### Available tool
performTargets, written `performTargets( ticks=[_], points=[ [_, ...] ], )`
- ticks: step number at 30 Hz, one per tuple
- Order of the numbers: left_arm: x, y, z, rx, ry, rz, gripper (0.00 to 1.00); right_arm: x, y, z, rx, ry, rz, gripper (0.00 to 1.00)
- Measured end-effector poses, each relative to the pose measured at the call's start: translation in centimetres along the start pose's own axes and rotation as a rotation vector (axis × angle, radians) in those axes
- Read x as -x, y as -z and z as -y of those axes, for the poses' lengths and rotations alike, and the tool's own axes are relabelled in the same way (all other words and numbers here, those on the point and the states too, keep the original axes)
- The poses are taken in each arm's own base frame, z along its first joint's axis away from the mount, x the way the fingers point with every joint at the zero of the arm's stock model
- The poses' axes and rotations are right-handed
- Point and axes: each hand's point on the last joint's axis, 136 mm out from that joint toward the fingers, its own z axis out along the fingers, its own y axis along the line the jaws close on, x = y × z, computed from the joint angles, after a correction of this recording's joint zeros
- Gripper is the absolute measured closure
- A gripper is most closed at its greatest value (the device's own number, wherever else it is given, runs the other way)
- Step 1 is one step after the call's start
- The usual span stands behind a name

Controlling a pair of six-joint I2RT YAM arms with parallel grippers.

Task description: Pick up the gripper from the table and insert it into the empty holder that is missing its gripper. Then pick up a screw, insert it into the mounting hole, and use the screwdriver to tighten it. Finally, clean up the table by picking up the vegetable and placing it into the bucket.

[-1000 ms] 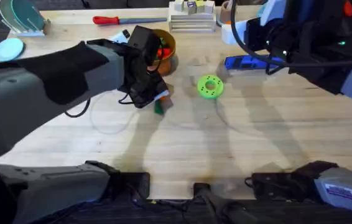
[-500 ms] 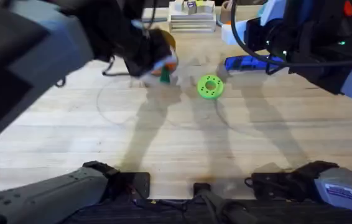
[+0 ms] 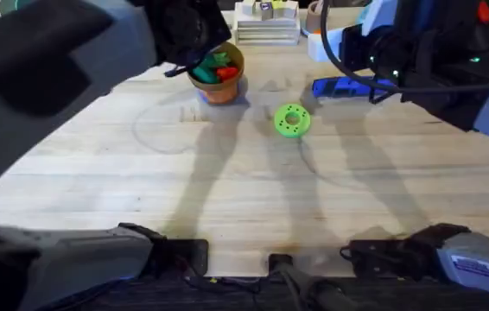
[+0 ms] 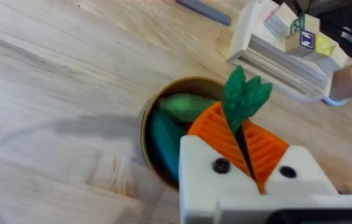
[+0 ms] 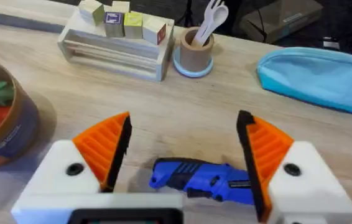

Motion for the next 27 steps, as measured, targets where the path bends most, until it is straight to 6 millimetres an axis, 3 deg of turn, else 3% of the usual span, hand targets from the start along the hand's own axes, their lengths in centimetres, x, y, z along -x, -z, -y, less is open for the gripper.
performTargets(
  ticks=[4, 7, 11, 12, 21, 27],
  points=[
    [-0.8, -2.0, -0.1, 0.020, -0.010, -0.018, 0.885, 0.0, 0.0, 0.0, 0.000, 0.000, 0.000, 0.010],
    [-1.1, -2.3, -0.1, 0.022, -0.013, -0.028, 0.597, 0.0, 0.0, 0.0, 0.000, 0.000, 0.000, 0.009],
    [-1.1, -2.3, 0.0, 0.017, -0.014, -0.026, 0.070, 0.0, 0.0, 0.0, 0.000, 0.000, 0.000, 0.009],
    [-1.1, -2.3, 0.0, 0.016, -0.013, -0.028, 0.029, 0.0, 0.0, 0.0, 0.000, 0.000, 0.000, 0.009],
    [-0.8, -1.8, 0.1, 0.007, -0.010, -0.020, 0.008, -0.6, 0.0, 0.0, -0.001, 0.006, -0.023, 0.010],
    [1.9, 2.6, 1.0, -0.069, -0.056, 0.064, 0.008, 0.1, 2.0, -0.2, 0.014, 0.014, -0.026, 0.010]
  ],
)
